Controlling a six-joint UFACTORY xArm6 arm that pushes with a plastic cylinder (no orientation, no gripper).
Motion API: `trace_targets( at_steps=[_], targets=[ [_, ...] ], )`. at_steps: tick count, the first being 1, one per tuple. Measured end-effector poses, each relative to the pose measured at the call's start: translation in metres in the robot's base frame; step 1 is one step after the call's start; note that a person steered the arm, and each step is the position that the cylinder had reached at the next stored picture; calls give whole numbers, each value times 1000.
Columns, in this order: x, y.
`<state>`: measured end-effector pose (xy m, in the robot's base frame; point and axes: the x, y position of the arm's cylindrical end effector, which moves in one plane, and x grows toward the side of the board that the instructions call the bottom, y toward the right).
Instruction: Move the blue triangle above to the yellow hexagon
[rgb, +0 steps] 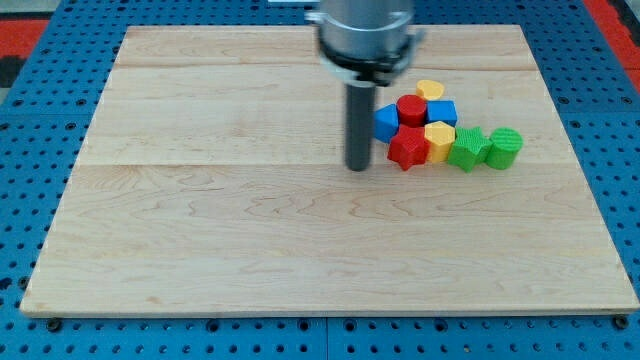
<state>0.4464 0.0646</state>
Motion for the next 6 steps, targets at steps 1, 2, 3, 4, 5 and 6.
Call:
trace_targets(
  at_steps=[1, 2, 3, 4, 5, 6],
  targets=[
    [-20, -16],
    [-42, -61],
    [-64, -20],
    [-65, 39],
    [-83, 42],
    [-116, -15]
  ],
)
